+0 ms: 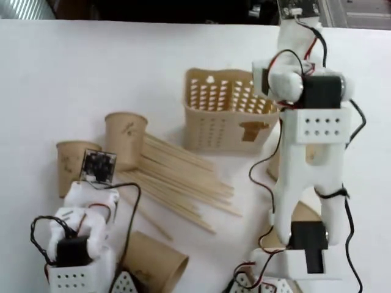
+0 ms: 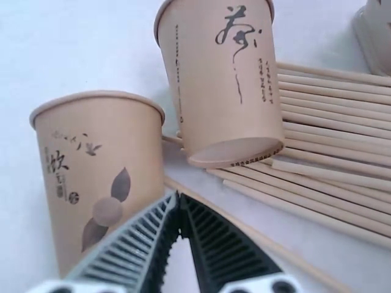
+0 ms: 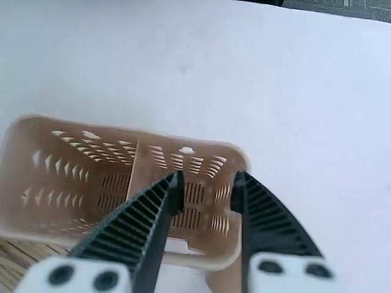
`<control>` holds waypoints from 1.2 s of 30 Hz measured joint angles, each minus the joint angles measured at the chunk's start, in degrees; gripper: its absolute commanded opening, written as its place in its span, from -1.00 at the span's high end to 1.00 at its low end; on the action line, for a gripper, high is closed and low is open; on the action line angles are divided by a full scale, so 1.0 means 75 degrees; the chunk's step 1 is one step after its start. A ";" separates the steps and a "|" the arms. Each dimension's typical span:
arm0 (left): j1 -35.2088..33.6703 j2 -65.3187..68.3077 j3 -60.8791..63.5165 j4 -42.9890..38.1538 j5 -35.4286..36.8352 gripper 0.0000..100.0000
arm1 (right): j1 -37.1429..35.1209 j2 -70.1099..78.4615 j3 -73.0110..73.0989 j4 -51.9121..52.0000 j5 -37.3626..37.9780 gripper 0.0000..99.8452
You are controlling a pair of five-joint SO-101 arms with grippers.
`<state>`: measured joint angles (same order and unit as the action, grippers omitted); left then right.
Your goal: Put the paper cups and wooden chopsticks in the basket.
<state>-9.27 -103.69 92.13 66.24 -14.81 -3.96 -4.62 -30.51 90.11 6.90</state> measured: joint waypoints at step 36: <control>0.0000 0.0000 0.0000 0.0000 -0.0059 0.95 | 0.2673 -0.2602 0.6963 0.1043 0.1664 0.56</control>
<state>-9.27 -103.69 92.13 66.24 -15.25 16.09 -24.13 21.71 97.93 19.38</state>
